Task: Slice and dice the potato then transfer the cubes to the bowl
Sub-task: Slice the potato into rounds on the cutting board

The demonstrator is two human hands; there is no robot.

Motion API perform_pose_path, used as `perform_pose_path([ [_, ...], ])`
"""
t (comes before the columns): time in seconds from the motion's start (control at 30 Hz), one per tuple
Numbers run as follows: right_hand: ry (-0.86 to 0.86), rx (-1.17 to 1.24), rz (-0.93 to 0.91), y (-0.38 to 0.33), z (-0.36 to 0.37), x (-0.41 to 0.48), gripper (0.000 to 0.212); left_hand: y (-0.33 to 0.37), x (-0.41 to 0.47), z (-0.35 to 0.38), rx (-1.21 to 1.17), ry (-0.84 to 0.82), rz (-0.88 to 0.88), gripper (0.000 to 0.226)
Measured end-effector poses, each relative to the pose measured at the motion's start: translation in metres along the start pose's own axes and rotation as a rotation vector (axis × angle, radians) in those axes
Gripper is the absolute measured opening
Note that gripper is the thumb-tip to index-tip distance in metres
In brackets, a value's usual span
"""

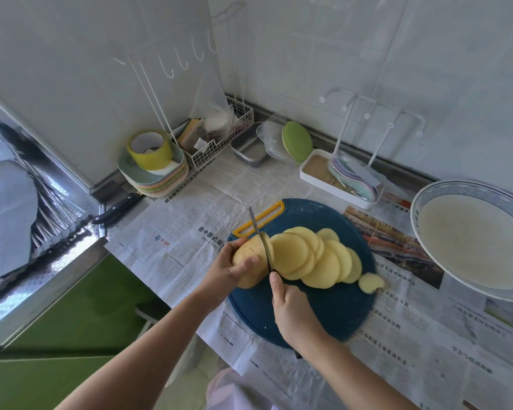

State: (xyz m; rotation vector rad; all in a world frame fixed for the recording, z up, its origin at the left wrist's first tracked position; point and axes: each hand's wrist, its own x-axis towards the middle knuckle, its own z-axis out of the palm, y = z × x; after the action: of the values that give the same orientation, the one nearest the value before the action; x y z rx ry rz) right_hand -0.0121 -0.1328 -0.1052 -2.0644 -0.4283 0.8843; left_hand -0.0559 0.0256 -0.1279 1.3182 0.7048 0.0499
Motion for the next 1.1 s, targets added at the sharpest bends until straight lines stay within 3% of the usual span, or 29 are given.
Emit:
perform_pose_path([
  [0.1, -0.012, 0.015, 0.023, -0.002, 0.001, 0.002, 0.057, 0.001, 0.002, -0.002, -0.015, 0.0, -0.011, 0.093],
  [0.23, -0.058, 0.075, 0.122, -0.005, -0.002, 0.005, 0.056, -0.001, 0.001, -0.001, 0.007, -0.009, 0.002, 0.08],
  [0.43, -0.034, 0.075, 0.13, -0.001, 0.004, 0.005, 0.056, 0.0, 0.001, -0.004, 0.007, -0.039, -0.006, 0.079],
  [0.7, 0.026, -0.021, 0.023, 0.003, 0.012, 0.007, 0.055, 0.009, 0.008, -0.012, -0.004, -0.095, -0.044, 0.102],
  [0.9, -0.071, 0.187, 0.189, -0.002, 0.007, 0.006, 0.054, 0.009, 0.004, -0.01, 0.124, -0.137, -0.009, 0.076],
  [1.1, -0.03, 0.183, 0.147, 0.004, 0.016, 0.006, 0.059, 0.012, 0.01, -0.014, 0.105, -0.178, -0.029, 0.079],
])
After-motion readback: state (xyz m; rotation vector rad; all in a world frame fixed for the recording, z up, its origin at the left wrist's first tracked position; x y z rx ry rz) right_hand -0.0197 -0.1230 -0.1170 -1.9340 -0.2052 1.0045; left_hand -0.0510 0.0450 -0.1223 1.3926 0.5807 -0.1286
